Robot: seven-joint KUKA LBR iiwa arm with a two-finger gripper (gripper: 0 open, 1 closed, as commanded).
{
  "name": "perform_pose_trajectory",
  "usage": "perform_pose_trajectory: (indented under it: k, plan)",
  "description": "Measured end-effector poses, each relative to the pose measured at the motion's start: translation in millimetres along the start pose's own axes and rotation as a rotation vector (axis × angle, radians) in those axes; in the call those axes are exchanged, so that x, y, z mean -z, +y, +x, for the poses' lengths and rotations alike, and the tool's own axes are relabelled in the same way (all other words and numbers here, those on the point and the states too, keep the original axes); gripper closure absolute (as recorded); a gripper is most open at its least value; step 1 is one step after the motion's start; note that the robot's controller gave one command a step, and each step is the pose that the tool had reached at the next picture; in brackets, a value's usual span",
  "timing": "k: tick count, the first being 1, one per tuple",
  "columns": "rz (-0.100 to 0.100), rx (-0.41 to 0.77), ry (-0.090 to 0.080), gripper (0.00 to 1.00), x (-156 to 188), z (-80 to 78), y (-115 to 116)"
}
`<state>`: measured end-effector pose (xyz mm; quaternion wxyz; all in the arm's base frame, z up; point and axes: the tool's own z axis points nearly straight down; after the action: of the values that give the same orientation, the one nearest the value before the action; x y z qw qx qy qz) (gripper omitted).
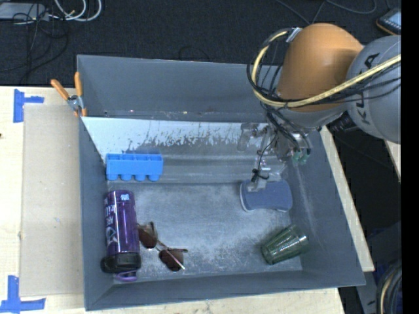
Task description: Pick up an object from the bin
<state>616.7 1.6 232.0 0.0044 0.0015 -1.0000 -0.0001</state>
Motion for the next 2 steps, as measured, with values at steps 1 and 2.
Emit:
perform_pose_trajectory:
  k: [1,2]
  plan:
    - [0.0,0.0,-0.007,0.0,3.9,-1.4,0.0]
    - [0.0,0.005,-0.009,0.0,-83.1,6.4,-54.8]
